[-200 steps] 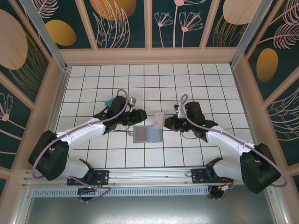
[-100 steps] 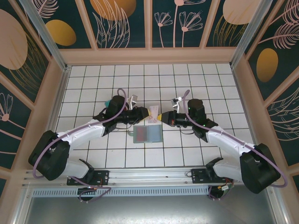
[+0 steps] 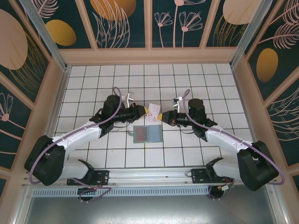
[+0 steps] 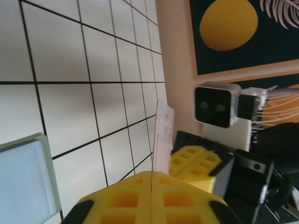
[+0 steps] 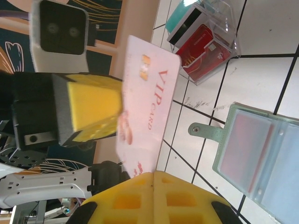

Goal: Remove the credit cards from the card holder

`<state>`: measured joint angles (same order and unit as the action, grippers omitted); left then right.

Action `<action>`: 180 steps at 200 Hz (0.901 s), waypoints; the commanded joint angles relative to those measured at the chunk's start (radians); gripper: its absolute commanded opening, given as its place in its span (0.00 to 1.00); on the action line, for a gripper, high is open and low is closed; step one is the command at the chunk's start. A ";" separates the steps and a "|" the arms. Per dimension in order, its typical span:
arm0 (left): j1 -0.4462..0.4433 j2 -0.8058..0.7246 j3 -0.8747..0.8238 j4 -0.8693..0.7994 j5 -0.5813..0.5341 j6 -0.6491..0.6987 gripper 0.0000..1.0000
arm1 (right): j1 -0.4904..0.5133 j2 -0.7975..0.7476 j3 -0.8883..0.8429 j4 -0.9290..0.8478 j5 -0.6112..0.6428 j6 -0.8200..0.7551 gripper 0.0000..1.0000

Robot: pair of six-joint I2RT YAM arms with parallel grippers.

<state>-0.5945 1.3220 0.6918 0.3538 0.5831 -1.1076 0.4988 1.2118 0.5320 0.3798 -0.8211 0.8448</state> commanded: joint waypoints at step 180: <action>0.004 -0.062 0.264 -0.741 -0.453 0.743 0.00 | -0.006 -0.146 0.079 -0.305 0.232 -0.224 0.99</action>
<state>-0.5945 1.2758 0.9039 -0.2207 0.3256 -0.5678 0.4862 1.1263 0.5900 0.1349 -0.6785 0.6888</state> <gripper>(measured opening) 0.064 0.987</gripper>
